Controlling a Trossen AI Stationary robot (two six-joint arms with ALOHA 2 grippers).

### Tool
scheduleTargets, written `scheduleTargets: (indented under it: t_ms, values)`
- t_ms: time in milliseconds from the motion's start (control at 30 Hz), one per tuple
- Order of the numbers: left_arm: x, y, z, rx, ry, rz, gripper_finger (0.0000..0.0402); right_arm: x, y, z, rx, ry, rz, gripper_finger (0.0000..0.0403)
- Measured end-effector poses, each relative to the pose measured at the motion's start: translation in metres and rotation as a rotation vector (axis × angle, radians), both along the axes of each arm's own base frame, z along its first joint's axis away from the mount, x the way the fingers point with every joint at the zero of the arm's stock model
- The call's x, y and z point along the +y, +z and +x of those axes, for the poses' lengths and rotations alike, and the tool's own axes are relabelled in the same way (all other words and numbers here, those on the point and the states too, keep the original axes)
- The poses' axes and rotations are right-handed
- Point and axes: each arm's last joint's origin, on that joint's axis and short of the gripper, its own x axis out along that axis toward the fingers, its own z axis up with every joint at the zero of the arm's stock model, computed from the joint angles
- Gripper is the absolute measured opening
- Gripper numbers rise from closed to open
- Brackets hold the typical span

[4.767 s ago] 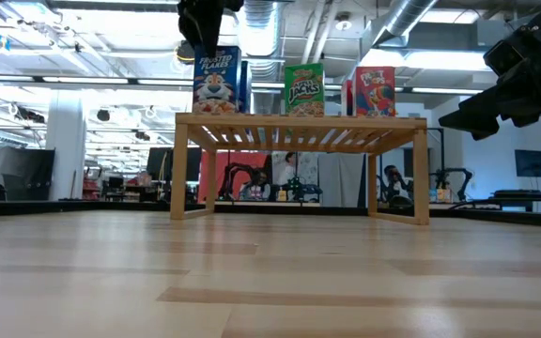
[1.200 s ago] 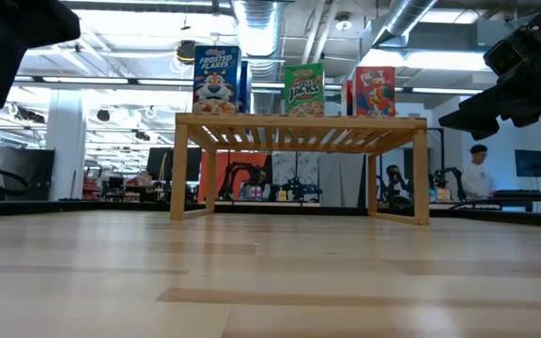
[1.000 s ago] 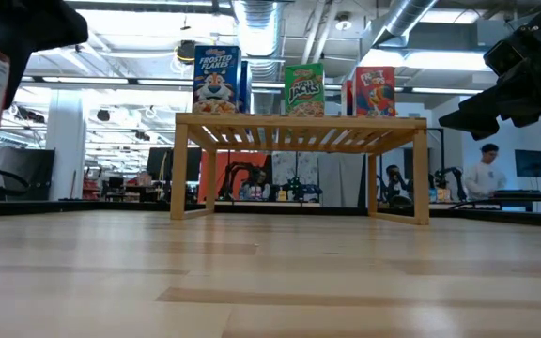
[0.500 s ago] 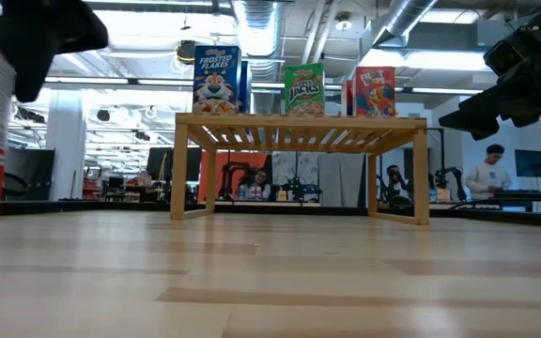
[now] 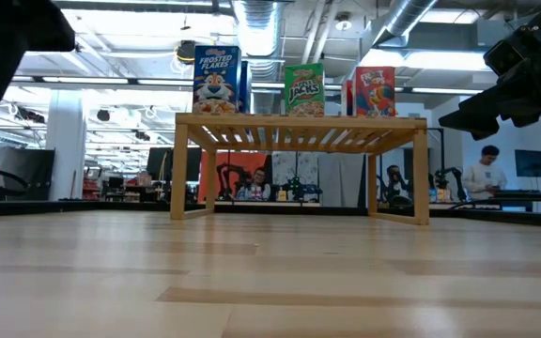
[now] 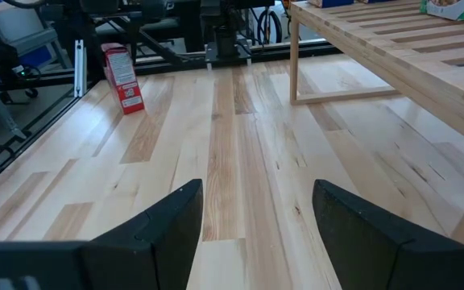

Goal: Stack cereal on shelf
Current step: Put the red cereal box on the shelf aligned with the other red cereal boxes

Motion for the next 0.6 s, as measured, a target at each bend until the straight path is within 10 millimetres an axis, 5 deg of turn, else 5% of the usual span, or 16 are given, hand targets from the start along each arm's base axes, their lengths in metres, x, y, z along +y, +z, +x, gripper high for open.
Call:
scheduleTargets:
  t_ms: [600]
  values:
    - [-0.003,-0.002,-0.011,0.07,0.165,-0.004,0.0303,0.0,0.0,0.0,0.0,0.0,0.0,0.0261]
